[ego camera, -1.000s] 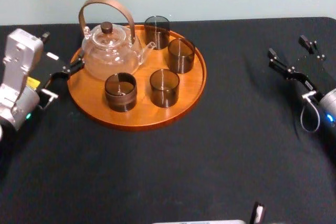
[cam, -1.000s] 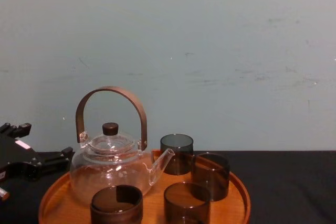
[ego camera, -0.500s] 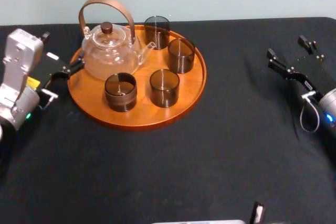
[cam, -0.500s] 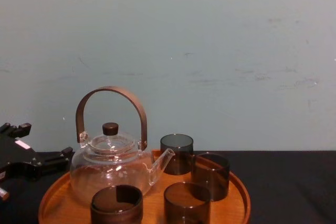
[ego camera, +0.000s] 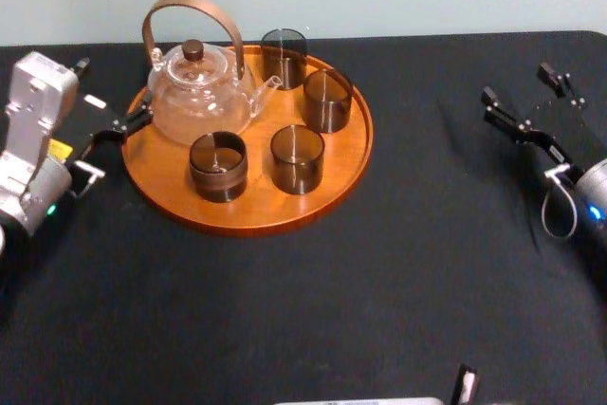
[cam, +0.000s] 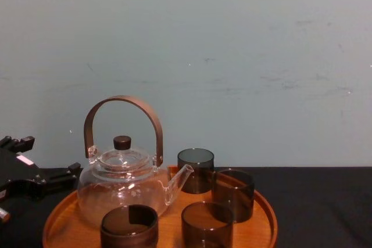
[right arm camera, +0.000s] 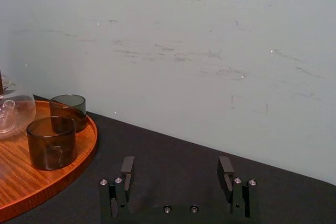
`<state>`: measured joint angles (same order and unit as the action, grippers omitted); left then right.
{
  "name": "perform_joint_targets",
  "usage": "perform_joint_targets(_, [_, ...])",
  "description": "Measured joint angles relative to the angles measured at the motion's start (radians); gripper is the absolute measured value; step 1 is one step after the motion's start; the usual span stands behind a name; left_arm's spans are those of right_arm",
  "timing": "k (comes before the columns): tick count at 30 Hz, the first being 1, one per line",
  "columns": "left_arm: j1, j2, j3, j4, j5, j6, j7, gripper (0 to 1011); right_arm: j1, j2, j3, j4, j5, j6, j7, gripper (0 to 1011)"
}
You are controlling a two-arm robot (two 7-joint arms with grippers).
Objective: Pick up the glass from the table and place it on the tray.
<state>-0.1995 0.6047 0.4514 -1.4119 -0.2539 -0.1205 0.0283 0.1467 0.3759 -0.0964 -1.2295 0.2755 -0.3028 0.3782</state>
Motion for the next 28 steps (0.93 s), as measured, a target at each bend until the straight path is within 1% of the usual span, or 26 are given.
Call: perform_joint_targets(28, [0.0,0.0,0.0,0.0,0.0,0.0,0.0,1001,0.0,0.0,0.0,0.0,0.0,0.0,0.0,1002])
